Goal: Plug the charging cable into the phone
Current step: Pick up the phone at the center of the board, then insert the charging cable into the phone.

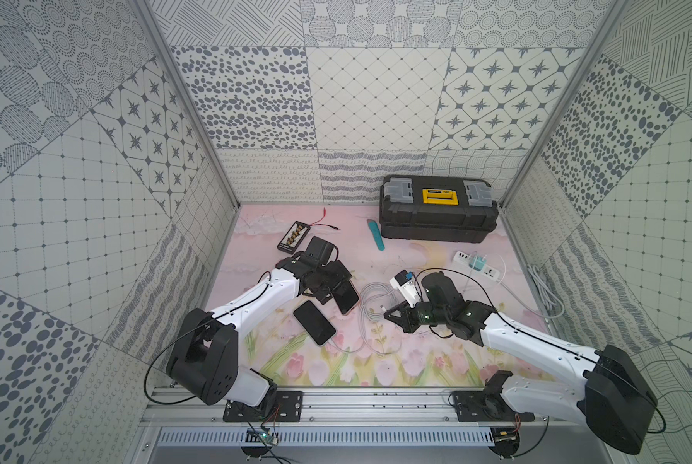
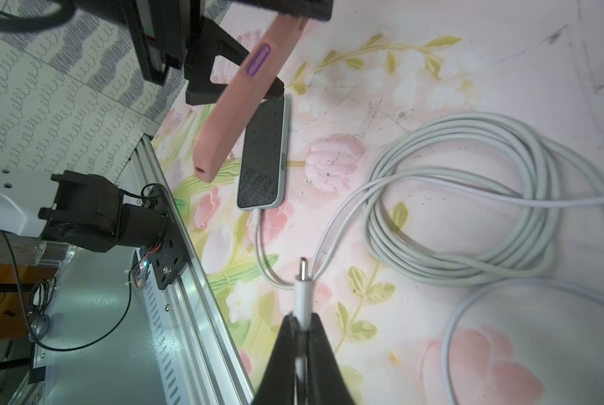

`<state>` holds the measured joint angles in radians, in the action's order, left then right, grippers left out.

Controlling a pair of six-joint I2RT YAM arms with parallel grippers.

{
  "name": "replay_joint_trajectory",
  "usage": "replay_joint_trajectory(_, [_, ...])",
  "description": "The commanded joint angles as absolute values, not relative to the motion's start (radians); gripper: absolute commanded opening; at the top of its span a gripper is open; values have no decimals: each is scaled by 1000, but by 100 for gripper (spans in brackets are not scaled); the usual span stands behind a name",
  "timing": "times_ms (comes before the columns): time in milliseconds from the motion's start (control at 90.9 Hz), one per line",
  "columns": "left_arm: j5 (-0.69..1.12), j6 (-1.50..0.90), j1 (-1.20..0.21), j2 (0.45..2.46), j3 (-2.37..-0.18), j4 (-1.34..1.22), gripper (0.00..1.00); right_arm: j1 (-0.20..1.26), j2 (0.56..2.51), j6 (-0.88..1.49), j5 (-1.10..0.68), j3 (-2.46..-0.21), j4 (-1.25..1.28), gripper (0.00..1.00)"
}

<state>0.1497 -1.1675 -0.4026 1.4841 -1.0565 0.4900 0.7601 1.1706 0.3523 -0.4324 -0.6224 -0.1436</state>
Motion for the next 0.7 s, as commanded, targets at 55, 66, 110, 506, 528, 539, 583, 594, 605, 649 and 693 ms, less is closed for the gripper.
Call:
replay_joint_trajectory(55, [-28, -1603, -414, 1461, -1066, 660, 0, 863, 1164, 407, -368, -572, 5, 0])
replay_joint_trajectory(66, [-31, -1610, -416, 1463, -1067, 659, 0, 868, 1165, 412, -367, -572, 10, 0])
replay_joint_trajectory(110, [-42, -1618, -421, 1476, -1075, 662, 0, 890, 1177, 424, -366, -573, 16, 0])
replay_joint_trajectory(506, [-108, -1482, -462, 1562, -1176, 706, 0, 919, 1336, 410, -492, -736, -82, 0])
replay_joint_trajectory(528, [-107, -1473, -462, 1564, -1175, 701, 0, 907, 1340, 417, -512, -741, -81, 0])
replay_joint_trajectory(539, [-107, -1468, -462, 1565, -1176, 700, 0, 902, 1342, 422, -521, -744, -81, 0])
replay_joint_trajectory(583, [-104, -1452, -462, 1568, -1177, 691, 0, 879, 1349, 437, -542, -754, -83, 0])
replay_joint_trajectory(594, [-104, -1448, -462, 1568, -1177, 689, 0, 874, 1350, 439, -547, -757, -85, 0])
replay_joint_trajectory(605, [-104, -1445, -462, 1569, -1176, 687, 0, 869, 1352, 441, -554, -761, -87, 0])
replay_joint_trajectory(649, [-104, -1438, -462, 1567, -1169, 671, 0, 849, 1365, 447, -581, -772, -94, 0])
replay_joint_trajectory(693, [-97, -1427, -461, 1565, -1161, 648, 0, 836, 1376, 444, -601, -788, -104, 0])
